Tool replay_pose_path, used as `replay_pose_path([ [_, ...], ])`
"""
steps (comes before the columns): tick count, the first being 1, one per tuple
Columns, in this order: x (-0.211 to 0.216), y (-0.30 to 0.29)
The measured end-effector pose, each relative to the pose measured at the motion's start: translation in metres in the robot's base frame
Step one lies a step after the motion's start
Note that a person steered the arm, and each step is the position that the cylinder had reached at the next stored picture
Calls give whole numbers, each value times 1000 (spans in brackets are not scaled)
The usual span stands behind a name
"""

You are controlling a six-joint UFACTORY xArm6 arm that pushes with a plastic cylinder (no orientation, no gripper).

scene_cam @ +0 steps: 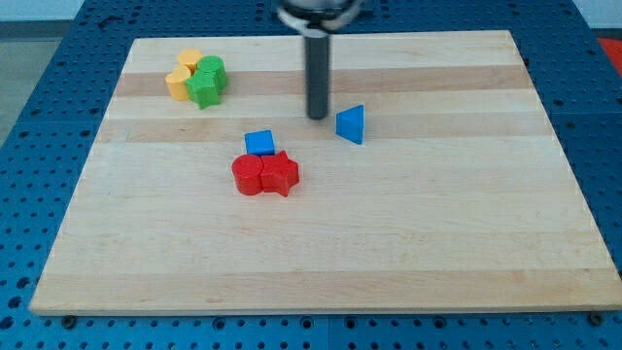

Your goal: Move blue cube closer to blue triangle

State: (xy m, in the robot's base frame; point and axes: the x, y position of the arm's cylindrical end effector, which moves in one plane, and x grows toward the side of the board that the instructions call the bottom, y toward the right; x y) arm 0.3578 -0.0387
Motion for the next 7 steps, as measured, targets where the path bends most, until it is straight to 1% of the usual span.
replay_pose_path([
  [1,0,-59],
  [2,9,-112],
  [3,20,-149],
  [4,58,-146],
  [5,67,-125],
  [6,67,-80],
  [7,71,-55],
])
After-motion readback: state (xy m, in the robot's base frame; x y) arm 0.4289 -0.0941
